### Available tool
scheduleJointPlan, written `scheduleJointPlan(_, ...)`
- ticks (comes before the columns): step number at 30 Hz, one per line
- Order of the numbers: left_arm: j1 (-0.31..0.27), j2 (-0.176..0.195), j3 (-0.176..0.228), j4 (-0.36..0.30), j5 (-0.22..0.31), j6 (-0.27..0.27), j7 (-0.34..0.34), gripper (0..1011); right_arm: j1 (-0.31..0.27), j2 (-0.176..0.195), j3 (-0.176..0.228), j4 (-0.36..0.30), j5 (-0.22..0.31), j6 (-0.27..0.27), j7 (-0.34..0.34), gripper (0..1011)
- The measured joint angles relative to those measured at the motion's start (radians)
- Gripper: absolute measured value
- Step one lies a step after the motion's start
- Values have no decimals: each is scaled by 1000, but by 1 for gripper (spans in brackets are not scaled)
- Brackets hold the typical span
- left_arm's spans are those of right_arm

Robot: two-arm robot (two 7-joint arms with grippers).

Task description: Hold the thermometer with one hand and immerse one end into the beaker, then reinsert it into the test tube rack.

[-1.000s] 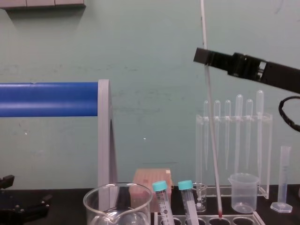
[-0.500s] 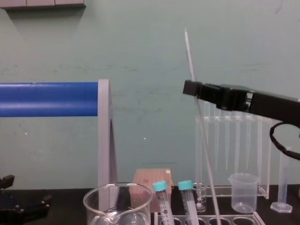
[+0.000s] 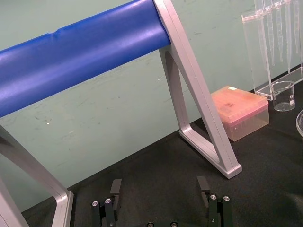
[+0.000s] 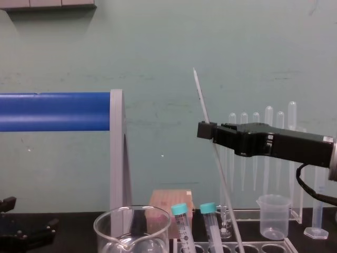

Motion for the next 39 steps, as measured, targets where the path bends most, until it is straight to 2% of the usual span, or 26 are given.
scheduleJointPlan(20, 0, 0, 0, 0, 0, 0, 0, 1008, 20, -9, -25, 29, -66, 11, 10, 53)
scheduleJointPlan(33, 0, 0, 0, 0, 0, 0, 0, 1008, 20, -9, -25, 29, -66, 11, 10, 56)
scheduleJointPlan(35, 0, 0, 0, 0, 0, 0, 0, 1008, 20, -9, -24, 29, -66, 11, 10, 136)
scheduleJointPlan(38, 0, 0, 0, 0, 0, 0, 0, 1008, 20, -9, -24, 29, -65, 11, 10, 189)
scheduleJointPlan(39, 0, 0, 0, 0, 0, 0, 0, 1008, 20, -9, -24, 29, -65, 11, 10, 250)
